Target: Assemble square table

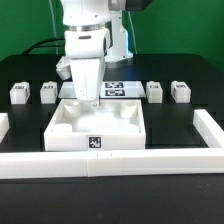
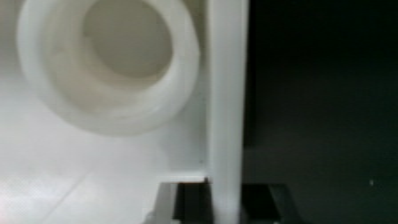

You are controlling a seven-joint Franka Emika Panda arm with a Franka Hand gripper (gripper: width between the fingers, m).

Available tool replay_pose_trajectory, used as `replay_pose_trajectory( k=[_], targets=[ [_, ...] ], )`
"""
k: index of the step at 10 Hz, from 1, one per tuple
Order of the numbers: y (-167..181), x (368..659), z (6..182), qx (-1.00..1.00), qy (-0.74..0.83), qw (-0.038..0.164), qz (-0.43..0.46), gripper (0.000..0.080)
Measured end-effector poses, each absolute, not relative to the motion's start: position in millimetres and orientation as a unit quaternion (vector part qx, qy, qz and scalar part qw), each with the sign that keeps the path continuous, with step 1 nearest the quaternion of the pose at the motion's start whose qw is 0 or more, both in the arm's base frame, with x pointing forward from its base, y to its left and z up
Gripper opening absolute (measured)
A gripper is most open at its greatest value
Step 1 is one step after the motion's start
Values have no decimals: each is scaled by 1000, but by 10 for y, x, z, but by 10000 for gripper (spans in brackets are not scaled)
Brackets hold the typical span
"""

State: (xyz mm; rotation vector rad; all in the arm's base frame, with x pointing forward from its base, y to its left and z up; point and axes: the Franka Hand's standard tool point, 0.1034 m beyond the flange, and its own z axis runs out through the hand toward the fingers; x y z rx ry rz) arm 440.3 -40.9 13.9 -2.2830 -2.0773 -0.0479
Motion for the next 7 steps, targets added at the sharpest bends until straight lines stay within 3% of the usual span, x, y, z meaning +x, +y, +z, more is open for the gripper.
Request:
replay_pose_trajectory(
  k=[2,5,7],
  targets=[
    [-396,4406,139,-740,-672,27,-16,57],
    [331,4862,144,-722,-690,24,-42,57],
    [537,4942,143,-721,-691,32,-40,57]
  ],
)
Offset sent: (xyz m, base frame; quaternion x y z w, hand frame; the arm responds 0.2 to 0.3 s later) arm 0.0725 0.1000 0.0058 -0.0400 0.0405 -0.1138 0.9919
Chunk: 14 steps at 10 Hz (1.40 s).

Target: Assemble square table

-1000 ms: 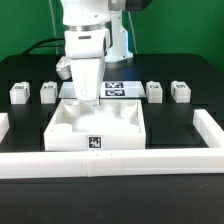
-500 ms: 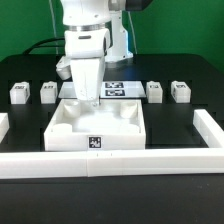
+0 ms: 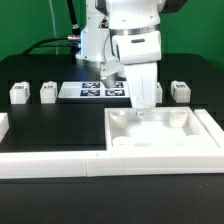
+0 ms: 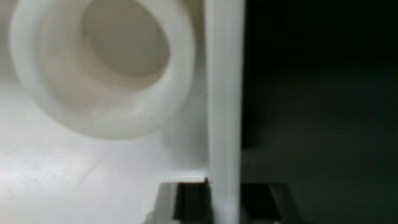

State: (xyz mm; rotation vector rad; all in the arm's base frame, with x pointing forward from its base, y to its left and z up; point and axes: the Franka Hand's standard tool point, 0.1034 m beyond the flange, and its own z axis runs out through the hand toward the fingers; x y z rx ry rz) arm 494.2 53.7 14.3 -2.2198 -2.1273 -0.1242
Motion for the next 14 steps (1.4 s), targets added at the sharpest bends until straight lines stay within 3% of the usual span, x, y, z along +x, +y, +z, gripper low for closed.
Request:
replay_pose_trajectory(
  k=[3,4,5,6,7,8,9,14],
  targets=[
    [541,4940,143,-720,-692,34,-33,57],
    [540,4933,135,-720,-692,32,-36,124],
    [539,4936,134,-720,-692,33,-36,124],
    [537,4935,132,-720,-692,33,-36,324],
    [536,4934,131,-721,-692,33,-36,460],
    [535,4933,130,-721,-692,33,-36,460],
    [534,4933,129,-721,-692,33,-36,610],
    [532,4932,127,-721,-691,33,-36,649]
  ],
)
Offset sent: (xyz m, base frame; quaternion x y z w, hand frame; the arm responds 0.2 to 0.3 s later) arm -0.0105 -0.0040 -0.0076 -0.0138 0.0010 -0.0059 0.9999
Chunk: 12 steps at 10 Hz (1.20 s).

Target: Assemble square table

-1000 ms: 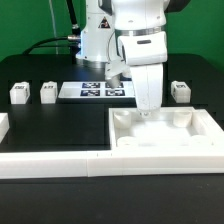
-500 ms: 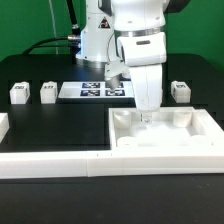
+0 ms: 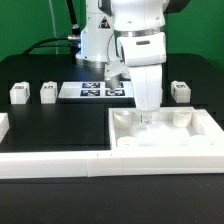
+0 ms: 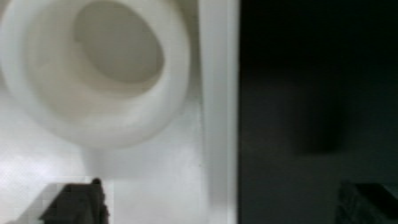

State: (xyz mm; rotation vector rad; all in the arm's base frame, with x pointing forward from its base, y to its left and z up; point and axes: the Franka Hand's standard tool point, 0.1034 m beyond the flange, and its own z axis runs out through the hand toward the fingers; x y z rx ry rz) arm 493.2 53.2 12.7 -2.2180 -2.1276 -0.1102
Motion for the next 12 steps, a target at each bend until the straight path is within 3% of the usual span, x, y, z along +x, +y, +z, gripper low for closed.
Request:
replay_pose_trajectory(
  k=[2,5,8,12],
  targets=[
    [533,4932,128,-721,-691,33,-36,649],
    [742,4829,401,-771,-635,23,-39,649],
    [1218,4720,599,-862,-504,28,-38,649],
    [1421,4697,603,-926,-374,37,-39,649]
  ],
)
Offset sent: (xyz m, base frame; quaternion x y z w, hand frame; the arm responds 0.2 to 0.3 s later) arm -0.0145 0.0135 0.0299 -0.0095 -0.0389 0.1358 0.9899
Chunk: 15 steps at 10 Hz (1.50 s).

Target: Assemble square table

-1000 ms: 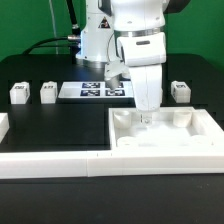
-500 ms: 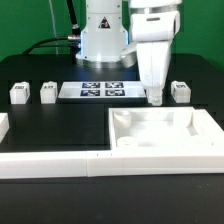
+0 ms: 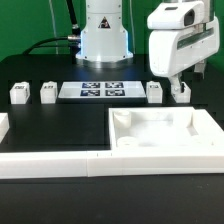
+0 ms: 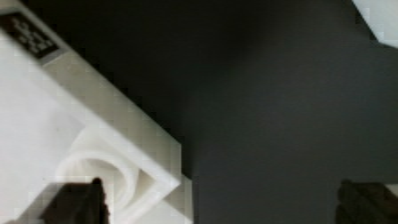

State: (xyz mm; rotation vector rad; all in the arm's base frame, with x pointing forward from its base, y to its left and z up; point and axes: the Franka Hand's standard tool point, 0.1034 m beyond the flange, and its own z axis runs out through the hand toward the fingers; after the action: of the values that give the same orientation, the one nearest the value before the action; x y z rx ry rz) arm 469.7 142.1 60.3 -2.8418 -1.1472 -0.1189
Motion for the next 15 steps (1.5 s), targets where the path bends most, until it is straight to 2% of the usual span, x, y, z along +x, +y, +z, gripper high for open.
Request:
replay_pose_trajectory(
  k=[3,5,7,10,12,14,15],
  targets=[
    [1464,4644,595,-971,-231,47,-29,649],
    [1576,4402,593,-992,-119,43,8,649],
    [1650,4334,551,-999,-15,48,16,649],
    [1646,4332,549,-998,-29,45,28,649],
    [1621,4142,480,-991,-48,25,122,649],
    [1630,4124,379,-983,-61,23,174,649],
    [1625,4112,400,-979,-61,19,195,649]
  ],
)
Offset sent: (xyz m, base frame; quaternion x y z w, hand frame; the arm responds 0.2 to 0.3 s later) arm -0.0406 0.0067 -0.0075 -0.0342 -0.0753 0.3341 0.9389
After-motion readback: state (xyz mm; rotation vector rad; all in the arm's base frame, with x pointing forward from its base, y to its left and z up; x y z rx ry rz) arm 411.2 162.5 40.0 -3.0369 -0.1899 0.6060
